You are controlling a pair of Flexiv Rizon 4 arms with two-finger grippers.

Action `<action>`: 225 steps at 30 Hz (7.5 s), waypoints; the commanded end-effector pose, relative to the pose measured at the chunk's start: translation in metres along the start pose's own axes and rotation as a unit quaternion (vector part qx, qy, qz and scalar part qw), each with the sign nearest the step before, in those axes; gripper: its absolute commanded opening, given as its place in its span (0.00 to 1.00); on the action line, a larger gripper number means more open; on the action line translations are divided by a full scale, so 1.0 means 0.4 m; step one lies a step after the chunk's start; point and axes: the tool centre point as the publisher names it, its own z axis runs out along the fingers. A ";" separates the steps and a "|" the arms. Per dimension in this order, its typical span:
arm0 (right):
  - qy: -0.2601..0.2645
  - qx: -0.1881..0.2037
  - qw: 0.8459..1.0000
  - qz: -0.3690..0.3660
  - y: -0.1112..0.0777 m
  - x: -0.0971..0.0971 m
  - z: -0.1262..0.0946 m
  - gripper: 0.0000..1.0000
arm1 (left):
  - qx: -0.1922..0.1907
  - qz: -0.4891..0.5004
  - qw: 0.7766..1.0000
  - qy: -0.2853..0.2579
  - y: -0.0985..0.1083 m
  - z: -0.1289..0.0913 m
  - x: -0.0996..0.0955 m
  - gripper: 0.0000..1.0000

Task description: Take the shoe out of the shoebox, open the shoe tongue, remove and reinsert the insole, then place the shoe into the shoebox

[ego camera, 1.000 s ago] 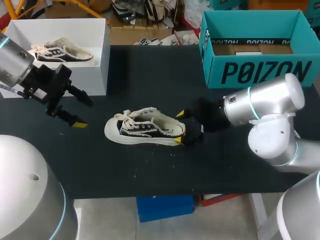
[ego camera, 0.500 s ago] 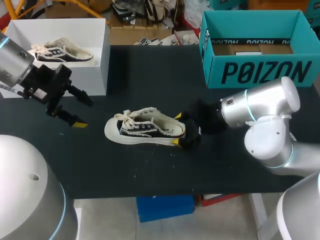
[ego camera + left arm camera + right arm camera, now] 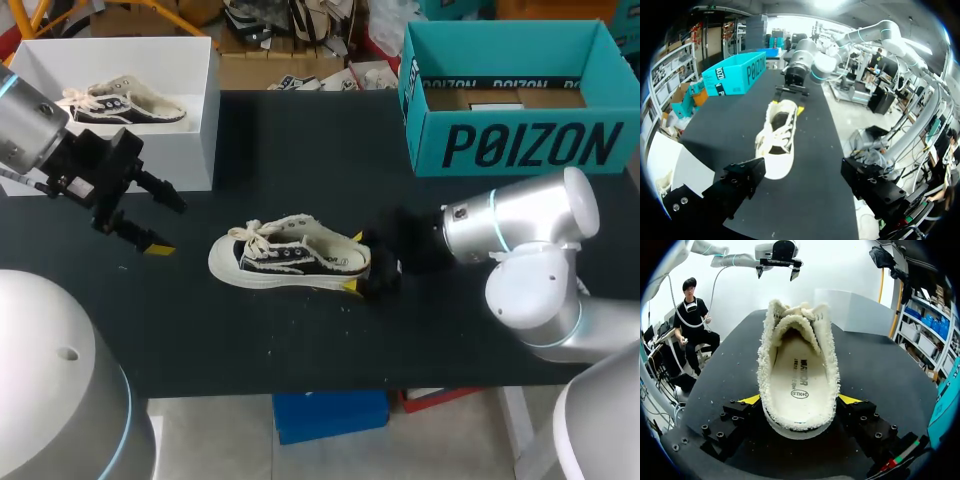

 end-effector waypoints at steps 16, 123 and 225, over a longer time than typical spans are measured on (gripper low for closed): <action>-0.001 0.001 1.000 0.001 -0.004 0.000 0.008 0.00 | -0.101 -0.106 0.986 -0.086 -0.082 0.053 0.005 1.00; -0.001 0.001 1.000 0.001 -0.004 0.000 0.008 0.00 | -0.392 -0.504 0.663 -0.390 -0.161 0.437 -0.153 0.42; -0.001 0.001 1.000 0.001 -0.004 0.000 0.008 0.00 | -0.151 -0.590 0.718 -0.337 -0.022 0.200 -0.156 0.91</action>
